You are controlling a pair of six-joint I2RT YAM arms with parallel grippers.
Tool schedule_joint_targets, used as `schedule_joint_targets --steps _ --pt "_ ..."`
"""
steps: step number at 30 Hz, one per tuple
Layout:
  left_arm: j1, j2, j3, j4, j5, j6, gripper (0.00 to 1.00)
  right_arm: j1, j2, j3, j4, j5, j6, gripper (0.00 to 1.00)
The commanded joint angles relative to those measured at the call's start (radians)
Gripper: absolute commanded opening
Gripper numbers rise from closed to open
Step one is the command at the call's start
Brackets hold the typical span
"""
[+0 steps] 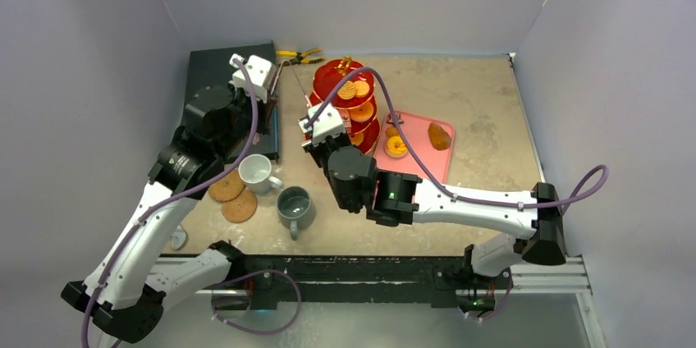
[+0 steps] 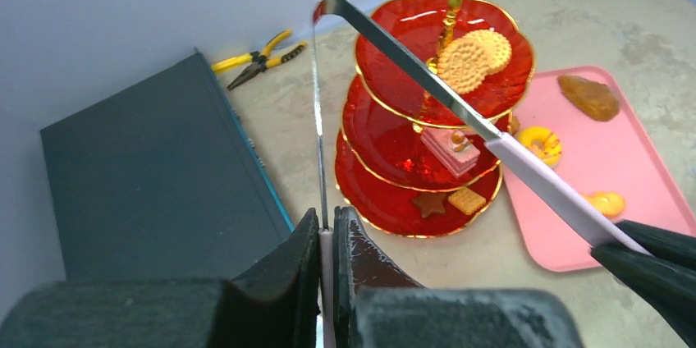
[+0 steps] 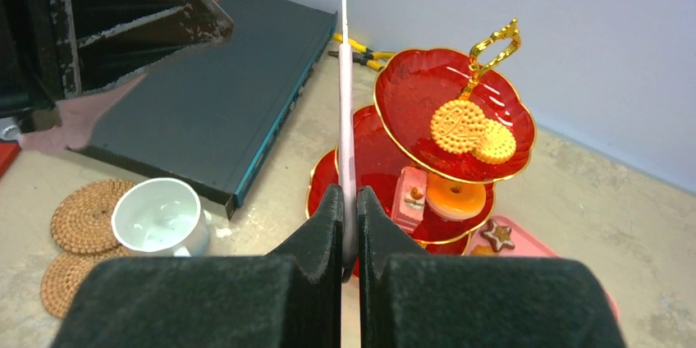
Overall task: Serve the afternoon tea
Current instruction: Adjust the clamp.
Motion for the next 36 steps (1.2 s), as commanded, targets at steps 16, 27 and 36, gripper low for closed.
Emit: schedule_joint_targets --steps 16,27,36 --pt "-0.002 -0.064 -0.027 0.135 -0.062 0.341 0.00 -0.038 -0.245 -0.185 0.108 -0.047 0.118 0.00" --pt "-0.002 -0.003 0.131 -0.133 0.539 -0.054 0.90 -0.090 -0.163 -0.169 0.400 0.003 -0.031 0.00" --pt "-0.001 -0.027 0.198 -0.127 0.728 -0.183 0.93 -0.157 -0.281 -0.357 0.797 -0.105 -0.112 0.00"
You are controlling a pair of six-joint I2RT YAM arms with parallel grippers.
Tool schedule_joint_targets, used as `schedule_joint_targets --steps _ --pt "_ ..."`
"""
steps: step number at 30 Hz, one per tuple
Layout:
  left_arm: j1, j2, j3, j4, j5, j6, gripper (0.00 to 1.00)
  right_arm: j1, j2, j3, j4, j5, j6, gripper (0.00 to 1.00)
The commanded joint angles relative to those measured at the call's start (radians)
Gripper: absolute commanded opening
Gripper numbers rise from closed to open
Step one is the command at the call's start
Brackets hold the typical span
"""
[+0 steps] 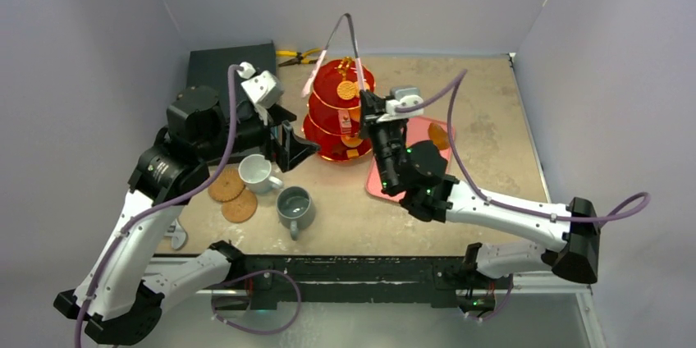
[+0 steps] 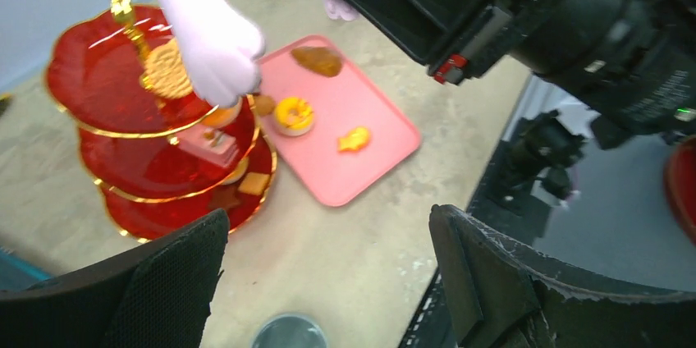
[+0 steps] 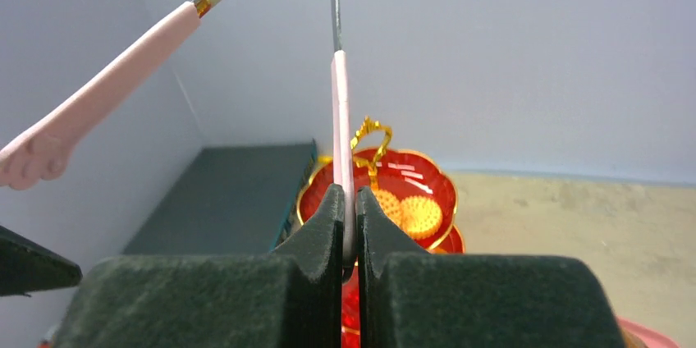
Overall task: Serve the afternoon tea
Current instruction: Adjust the clamp.
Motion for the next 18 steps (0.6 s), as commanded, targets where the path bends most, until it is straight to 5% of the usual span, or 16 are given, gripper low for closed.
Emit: schedule_joint_targets --steps 1,11,18 --pt "0.005 -0.005 0.101 0.034 0.191 -0.131 0.93 0.002 -0.080 -0.101 0.352 -0.087 -0.090 0.00" --pt "0.008 0.091 0.207 0.384 0.512 -0.536 0.90 -0.004 -0.254 -0.256 0.499 -0.333 0.030 0.00" --pt "0.015 0.126 0.163 0.620 0.544 -0.720 0.86 -0.004 -0.295 -0.238 0.500 -0.423 0.109 0.00"
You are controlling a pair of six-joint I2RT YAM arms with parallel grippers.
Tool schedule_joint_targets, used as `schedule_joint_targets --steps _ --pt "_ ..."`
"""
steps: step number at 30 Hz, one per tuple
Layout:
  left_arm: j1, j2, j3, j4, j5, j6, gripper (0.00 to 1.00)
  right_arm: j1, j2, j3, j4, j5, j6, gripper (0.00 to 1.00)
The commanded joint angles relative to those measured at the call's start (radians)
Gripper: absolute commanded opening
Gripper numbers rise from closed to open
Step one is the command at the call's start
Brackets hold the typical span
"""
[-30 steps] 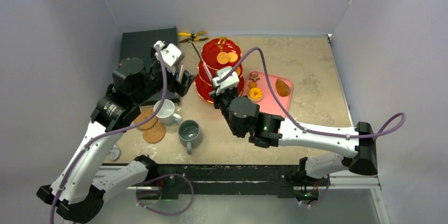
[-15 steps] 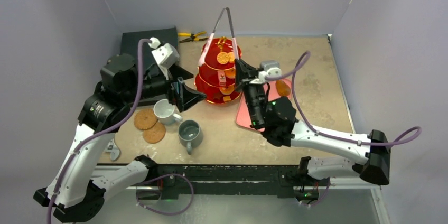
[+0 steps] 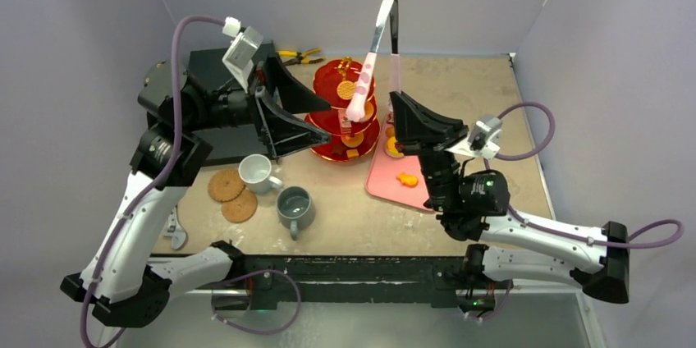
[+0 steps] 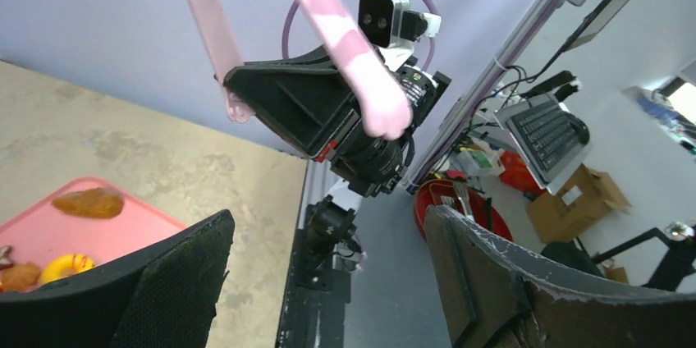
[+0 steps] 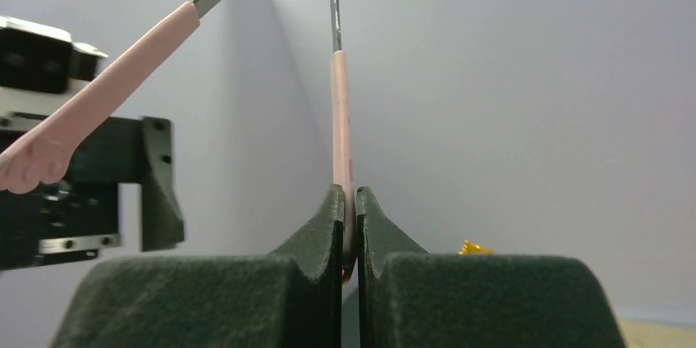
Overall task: Serve the afternoon tea
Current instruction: Adjust the clamp.
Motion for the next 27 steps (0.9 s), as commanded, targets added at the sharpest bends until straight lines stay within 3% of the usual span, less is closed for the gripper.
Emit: schedule_joint_targets --steps 1,5,15,18,25,27 --pt "0.011 0.022 -0.020 0.252 0.067 -0.223 0.85 -0.001 0.006 0.038 0.045 -0.097 0.051 0.00" --pt "0.015 0.048 -0.010 0.377 0.073 -0.324 0.84 0.000 0.036 0.057 0.064 -0.106 0.042 0.00" --pt "0.016 0.020 -0.032 0.436 0.112 -0.399 0.74 -0.001 0.172 0.146 0.165 -0.172 0.002 0.00" --pt "0.015 0.018 -0.025 0.442 0.125 -0.394 0.58 0.000 0.211 0.180 0.184 -0.198 0.003 0.00" --pt "0.026 0.008 -0.041 0.449 0.163 -0.354 0.02 -0.001 0.307 0.297 0.146 -0.262 0.053 0.00" --pt "0.026 -0.001 -0.050 0.450 0.187 -0.331 0.00 -0.001 0.317 0.333 0.094 -0.280 0.084 0.02"
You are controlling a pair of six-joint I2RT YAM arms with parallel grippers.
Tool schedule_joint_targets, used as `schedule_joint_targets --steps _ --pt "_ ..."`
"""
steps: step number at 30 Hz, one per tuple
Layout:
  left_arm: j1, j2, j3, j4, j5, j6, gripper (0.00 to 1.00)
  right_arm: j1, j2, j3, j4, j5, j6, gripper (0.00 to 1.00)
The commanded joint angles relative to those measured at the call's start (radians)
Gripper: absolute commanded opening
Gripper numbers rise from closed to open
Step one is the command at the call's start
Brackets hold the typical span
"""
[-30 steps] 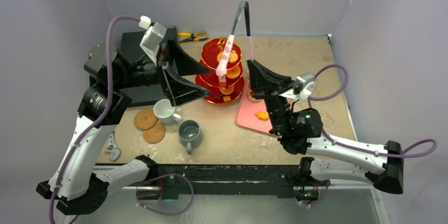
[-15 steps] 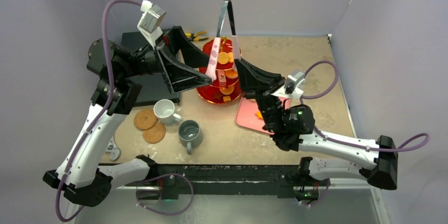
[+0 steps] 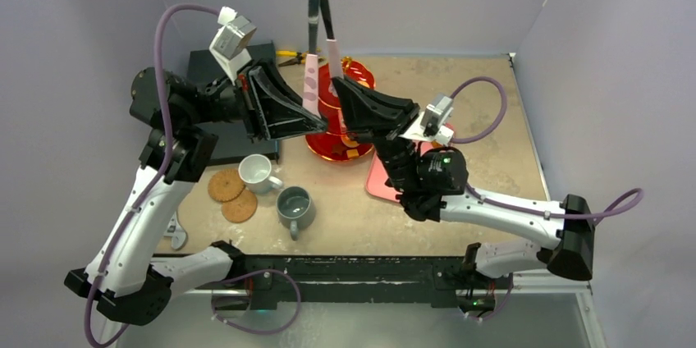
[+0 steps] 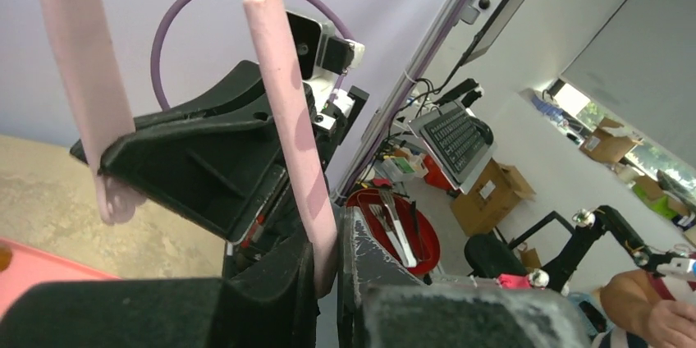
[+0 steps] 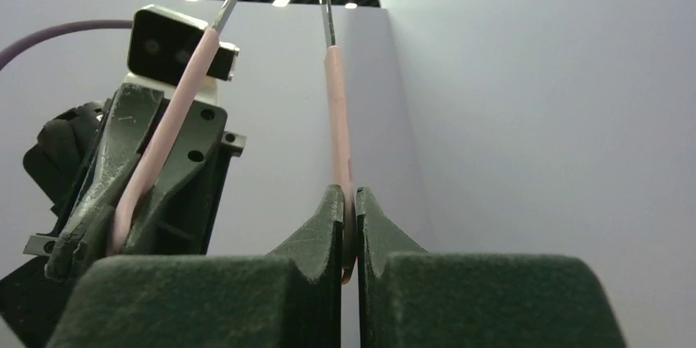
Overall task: Serve the afternoon tea
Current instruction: Adjust the clamp.
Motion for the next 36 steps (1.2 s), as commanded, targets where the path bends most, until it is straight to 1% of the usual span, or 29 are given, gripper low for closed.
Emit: schedule_joint_targets --steps 1,4,6,8,11,13,14,16,18,19,20,22,24,27,28,30,34,36 --pt "0.012 -0.032 -0.013 0.058 0.061 0.074 0.00 -0.001 0.011 0.090 -0.070 -0.042 0.047 0.08" --pt "0.012 -0.041 -0.029 0.014 0.107 0.149 0.00 0.000 -0.029 0.092 -0.173 -0.081 0.092 0.25" --pt "0.012 -0.036 -0.018 -0.105 0.141 0.279 0.00 0.000 -0.065 0.086 -0.251 -0.093 0.115 0.32" --pt "0.012 -0.030 -0.014 -0.188 0.164 0.355 0.00 0.000 -0.104 0.076 -0.323 -0.108 0.141 0.38" --pt "0.012 -0.023 -0.012 -0.215 0.181 0.409 0.00 -0.003 -0.154 0.067 -0.423 -0.153 0.169 0.48" --pt "0.012 -0.015 0.004 -0.243 0.189 0.456 0.00 -0.007 -0.186 0.085 -0.527 -0.207 0.176 0.53" --pt "0.013 -0.009 0.019 -0.271 0.190 0.486 0.00 -0.011 -0.202 0.098 -0.586 -0.236 0.180 0.59" --pt "0.013 0.003 0.050 -0.331 0.189 0.547 0.00 -0.027 -0.228 0.148 -0.774 -0.327 0.170 0.72" --pt "0.015 0.013 0.081 -0.402 0.180 0.623 0.00 -0.053 -0.243 0.224 -0.961 -0.471 0.152 0.86" --pt "0.014 0.016 0.099 -0.457 0.168 0.682 0.00 -0.065 -0.243 0.269 -1.042 -0.518 0.132 0.95" --pt "0.014 0.018 0.111 -0.517 0.157 0.738 0.00 -0.071 -0.241 0.314 -1.126 -0.537 0.116 0.98" --pt "0.014 0.019 0.126 -0.617 0.140 0.835 0.00 -0.074 -0.229 0.403 -1.277 -0.578 0.070 0.99" --pt "0.014 0.025 0.159 -0.752 0.108 0.969 0.00 -0.075 -0.211 0.475 -1.375 -0.588 0.005 0.99" --pt "0.015 0.032 0.201 -0.906 0.052 1.178 0.00 -0.080 -0.162 0.563 -1.453 -0.573 -0.057 0.99" --pt "0.014 0.033 0.215 -0.953 0.035 1.224 0.00 -0.087 -0.143 0.585 -1.466 -0.575 -0.076 0.99" --pt "0.014 0.037 0.235 -1.013 0.006 1.283 0.00 -0.102 -0.099 0.650 -1.493 -0.607 -0.105 0.99" --pt "0.013 0.040 0.252 -1.091 -0.027 1.355 0.00 -0.161 0.025 0.770 -1.581 -0.653 -0.144 0.99" --pt "0.013 0.039 0.251 -1.122 -0.042 1.381 0.00 -0.214 0.058 0.795 -1.594 -0.727 -0.146 0.99"
